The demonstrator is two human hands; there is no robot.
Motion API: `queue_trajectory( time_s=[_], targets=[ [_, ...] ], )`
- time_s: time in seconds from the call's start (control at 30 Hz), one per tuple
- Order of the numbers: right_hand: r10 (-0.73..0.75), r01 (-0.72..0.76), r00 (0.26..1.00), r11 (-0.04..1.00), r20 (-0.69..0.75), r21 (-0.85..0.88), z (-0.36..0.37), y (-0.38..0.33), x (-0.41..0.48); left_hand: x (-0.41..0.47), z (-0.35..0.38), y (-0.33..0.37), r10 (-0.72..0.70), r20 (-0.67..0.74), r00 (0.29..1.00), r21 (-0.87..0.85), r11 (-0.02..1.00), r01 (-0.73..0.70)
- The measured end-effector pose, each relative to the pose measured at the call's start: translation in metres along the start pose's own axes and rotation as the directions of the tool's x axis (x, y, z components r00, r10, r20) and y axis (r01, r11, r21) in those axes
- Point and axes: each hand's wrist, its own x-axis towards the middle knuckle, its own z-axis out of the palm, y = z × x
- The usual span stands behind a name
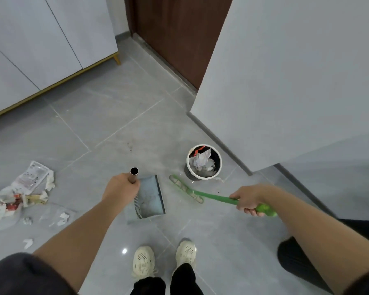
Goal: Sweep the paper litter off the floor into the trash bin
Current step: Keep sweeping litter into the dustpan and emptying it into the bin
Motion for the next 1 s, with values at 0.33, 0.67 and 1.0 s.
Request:
queue_trajectory(
  time_s=[0.33, 0.67, 1.0],
  targets=[
    [0.227, -0.226, 0.956, 0.974, -0.183, 0.029, 0.005, 0.133, -0.004, -0.027, 0.080, 0.092, 0.119, 0.056, 0.991, 0.066, 0.990, -0.122],
    [0.070, -0.053, 0.930, 0.997, -0.359, 0.058, -0.051, 0.168, 0.079, -0.011, 0.123, 0.135, 0.052, -0.072, 0.996, 0.063, 0.997, -0.047],
    [-0.040, -0.036, 0.901, 0.985, -0.431, -0.167, -0.073, 0.132, 0.134, 0.004, 0.137, 0.156, 0.002, -0.090, 0.996, 0.068, 0.998, 0.004]
  ],
)
